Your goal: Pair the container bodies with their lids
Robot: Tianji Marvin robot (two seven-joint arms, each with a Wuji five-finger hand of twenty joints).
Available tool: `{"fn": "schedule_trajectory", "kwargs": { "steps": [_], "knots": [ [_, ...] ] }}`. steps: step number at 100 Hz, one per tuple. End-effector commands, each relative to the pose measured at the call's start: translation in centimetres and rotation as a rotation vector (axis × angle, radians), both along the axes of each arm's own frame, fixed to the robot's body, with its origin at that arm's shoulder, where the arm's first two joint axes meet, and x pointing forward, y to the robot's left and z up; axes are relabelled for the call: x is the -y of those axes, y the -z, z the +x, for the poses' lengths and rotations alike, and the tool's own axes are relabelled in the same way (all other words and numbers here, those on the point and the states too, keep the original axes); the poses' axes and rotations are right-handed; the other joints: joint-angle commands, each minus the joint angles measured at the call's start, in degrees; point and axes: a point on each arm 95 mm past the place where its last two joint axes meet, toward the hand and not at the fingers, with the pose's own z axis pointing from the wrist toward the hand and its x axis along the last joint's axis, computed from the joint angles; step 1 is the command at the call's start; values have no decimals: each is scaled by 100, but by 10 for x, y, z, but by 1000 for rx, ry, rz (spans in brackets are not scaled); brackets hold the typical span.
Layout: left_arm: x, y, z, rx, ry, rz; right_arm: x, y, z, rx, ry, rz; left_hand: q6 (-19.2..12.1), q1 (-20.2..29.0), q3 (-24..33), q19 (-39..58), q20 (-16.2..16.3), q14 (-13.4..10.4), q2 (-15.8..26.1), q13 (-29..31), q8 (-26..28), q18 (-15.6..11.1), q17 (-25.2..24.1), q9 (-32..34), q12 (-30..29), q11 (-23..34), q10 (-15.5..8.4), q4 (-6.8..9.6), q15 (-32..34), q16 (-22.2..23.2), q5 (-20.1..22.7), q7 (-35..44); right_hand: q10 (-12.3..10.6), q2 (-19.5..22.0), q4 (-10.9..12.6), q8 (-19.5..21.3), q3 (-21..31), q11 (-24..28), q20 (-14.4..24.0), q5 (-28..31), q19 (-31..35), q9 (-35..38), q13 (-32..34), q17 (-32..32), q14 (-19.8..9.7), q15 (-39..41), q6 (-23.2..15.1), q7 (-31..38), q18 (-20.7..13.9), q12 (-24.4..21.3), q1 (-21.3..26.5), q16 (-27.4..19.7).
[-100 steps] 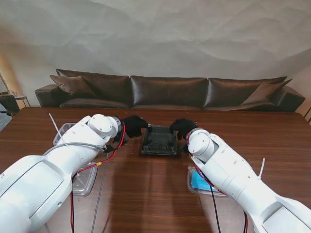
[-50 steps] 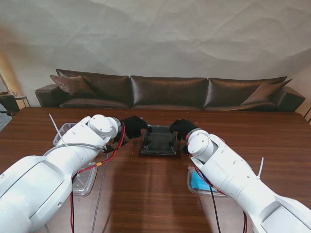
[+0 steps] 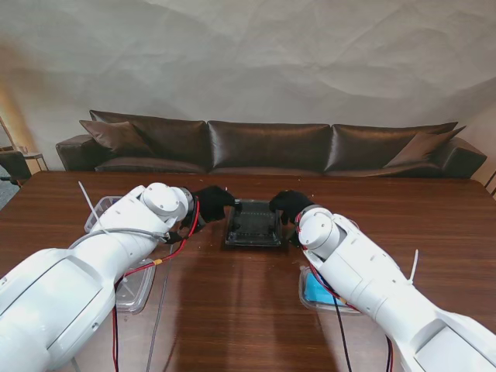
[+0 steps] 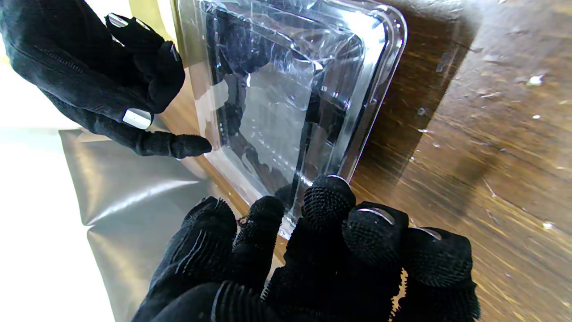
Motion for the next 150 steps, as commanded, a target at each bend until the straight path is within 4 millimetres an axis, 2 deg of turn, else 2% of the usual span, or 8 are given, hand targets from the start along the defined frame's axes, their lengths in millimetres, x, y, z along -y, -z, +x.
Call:
{"fn": "schedule_trajectory", "kwargs": {
  "steps": [1,15,28,49,77,112,118,150],
  "knots": [
    [4,2,-2,-17,15,3,-4,5,-2,-17,-15,2,663,3,-90,177,91,453,313,-48,-91,-303,-259,-83,58,66,293,-86,-78,42,-117,-121,176,-42,-89,36,-33,9,-149,178,159,121,145,2041,49,88,142,83,168,-11,-125,-12],
    [4,2,-2,-14,14,4,-3,7,-2,-21,-15,3,787,-1,-91,176,94,456,314,-47,-171,-304,-260,-84,57,64,298,-85,-80,44,-254,-207,185,-40,-90,36,-30,7,-151,169,155,120,144,2040,71,84,162,83,179,-12,-129,-14],
    [5,2,-2,-18,14,0,-3,8,-2,-24,-15,3,725,0,-89,171,96,458,320,-47,-215,-301,-266,-85,58,65,297,-85,-80,46,-269,-214,183,-42,-89,37,-23,7,-154,168,150,118,144,2040,77,79,162,87,195,-13,-129,-16],
    [7,1,-2,-22,17,-5,-3,6,-1,-12,-16,1,354,-9,-92,166,98,447,325,-64,-246,-307,-273,-107,60,56,296,-86,-84,49,-318,-180,173,-36,-90,41,-20,5,-154,175,150,119,146,2039,43,77,160,96,196,-15,-140,-18],
    [6,-1,-1,-22,25,0,-3,8,-1,-13,-15,1,115,-22,-93,188,98,413,324,-39,-172,-320,-232,-101,66,73,282,-87,-63,44,-138,-29,174,-45,-89,42,-18,8,-155,178,150,121,144,2039,78,85,156,100,196,-16,-138,-15],
    [6,3,-3,-45,28,11,-2,12,-2,-28,-14,-5,522,-27,-93,209,99,408,326,1,-134,-286,-193,-68,78,118,270,-87,-24,39,-101,-42,164,-48,-91,41,-20,18,-140,178,192,117,147,2049,25,120,161,99,154,-12,-145,-1],
    [6,4,-4,-48,28,15,-2,13,-2,-29,-13,-4,706,-36,-95,210,100,401,330,3,-147,-286,-193,-68,81,126,265,-87,-20,37,-129,-70,167,-52,-92,42,-23,20,-138,180,196,119,146,2049,26,122,155,100,148,-11,-146,0],
    [4,11,-6,-64,9,27,-2,17,-1,-35,-18,-12,935,-23,-91,198,97,423,321,1,-216,-285,-208,-59,83,133,277,-87,-24,31,-210,-156,166,-45,-88,46,-16,20,-137,170,198,109,145,2049,47,116,175,107,140,-10,-148,-2]
  ]
}}
